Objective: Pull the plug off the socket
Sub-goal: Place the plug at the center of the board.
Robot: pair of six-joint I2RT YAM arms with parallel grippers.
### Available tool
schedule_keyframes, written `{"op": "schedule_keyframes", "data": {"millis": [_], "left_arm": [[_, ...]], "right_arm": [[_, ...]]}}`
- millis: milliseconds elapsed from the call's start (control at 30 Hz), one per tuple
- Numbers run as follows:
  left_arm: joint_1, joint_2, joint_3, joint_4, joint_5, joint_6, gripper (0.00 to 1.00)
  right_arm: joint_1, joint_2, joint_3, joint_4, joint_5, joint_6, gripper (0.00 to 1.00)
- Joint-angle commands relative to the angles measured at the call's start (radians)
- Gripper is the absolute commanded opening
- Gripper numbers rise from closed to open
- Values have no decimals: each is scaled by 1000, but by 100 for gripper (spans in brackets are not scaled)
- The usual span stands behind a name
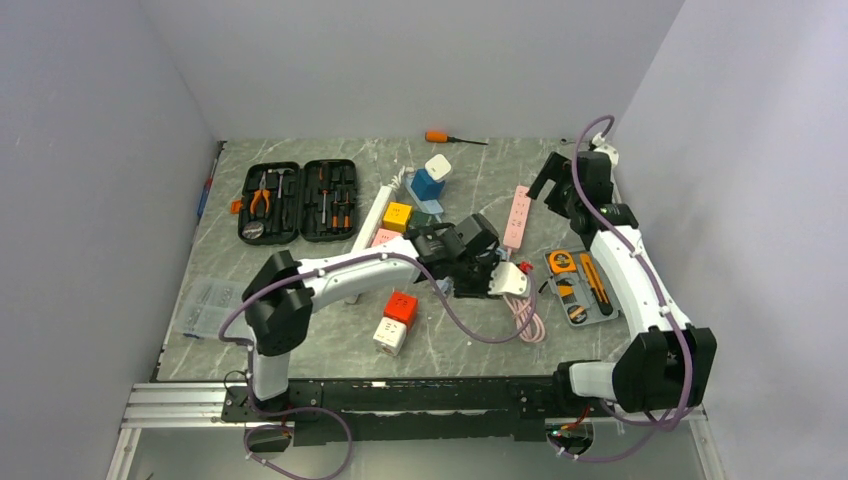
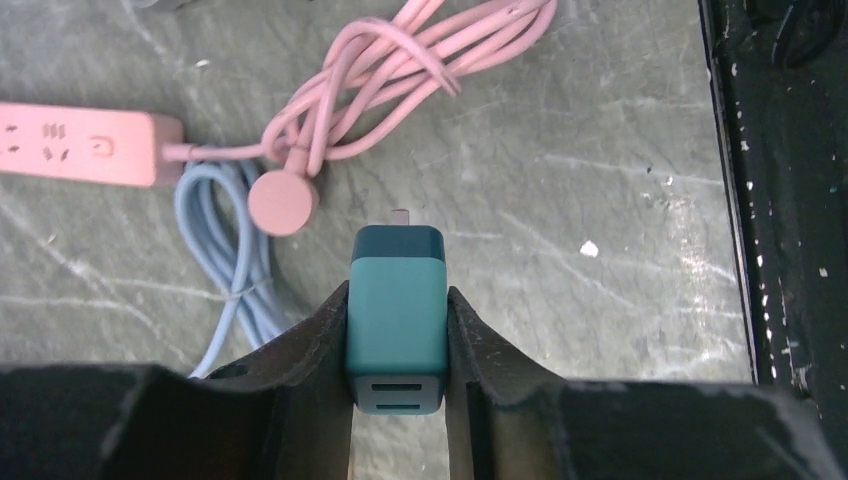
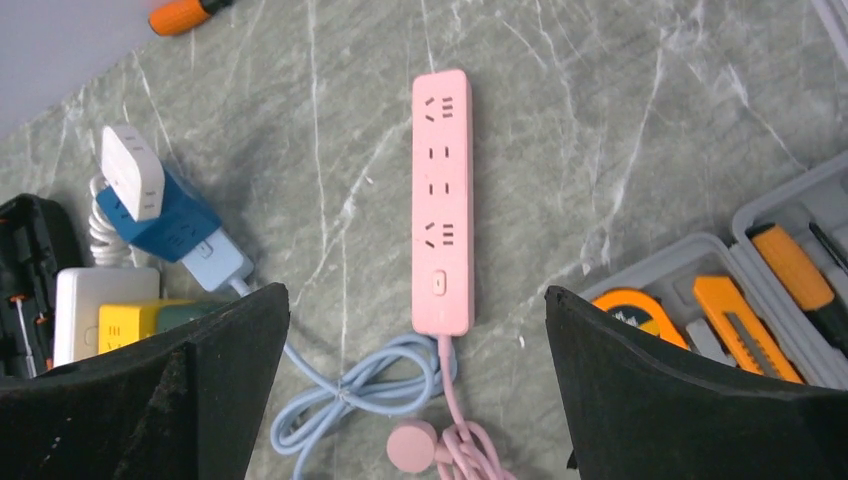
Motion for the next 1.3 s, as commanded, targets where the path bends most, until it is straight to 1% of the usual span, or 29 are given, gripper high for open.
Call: {"op": "schedule_keyframes", "data": {"millis": [0, 167, 467, 500, 533, 633, 767, 800, 833, 867, 1000, 1067, 1167, 1267], "left_arm": [[-41, 65, 33, 54, 31, -19, 0], [-78, 144, 44, 81, 30, -32, 0], [-83, 257, 111, 191, -23, -107, 0], [-83, 264, 114, 196, -21, -113, 3], [-84, 272, 116, 198, -21, -116, 9], [-84, 297, 116, 191, -19, -121, 40], [-83, 299, 74, 197, -4, -118, 71], [-83, 296, 67, 194, -1, -115, 81], [-84, 292, 62, 187, 6, -116, 94], [-83, 288, 58, 184, 9, -116, 99], [-67, 246, 87, 123, 0, -132, 99], [-36, 196, 115, 72, 29, -162, 99], [16, 80, 127, -7, 64, -182, 99], [71, -50, 104, -90, 97, -186, 99]], "right_arm": [[6, -56, -71, -33, 39, 32, 100], [0, -104, -108, -42, 63, 35, 100], [-5, -176, -155, -41, 86, 47, 100], [-7, -179, -159, -41, 87, 51, 100], [-7, -182, -164, -41, 86, 52, 100], [-8, -192, -177, -33, 78, 58, 100], [-10, -216, -188, -26, 75, 64, 100], [-9, -219, -187, -26, 76, 66, 100], [-10, -222, -186, -26, 75, 66, 100], [-10, -224, -184, -27, 73, 66, 100], [-10, -235, -178, -33, 66, 62, 100], [-11, -243, -175, -36, 65, 59, 100], [-7, -249, -169, -38, 48, 55, 100], [11, -245, -171, -35, 33, 50, 100]]}}
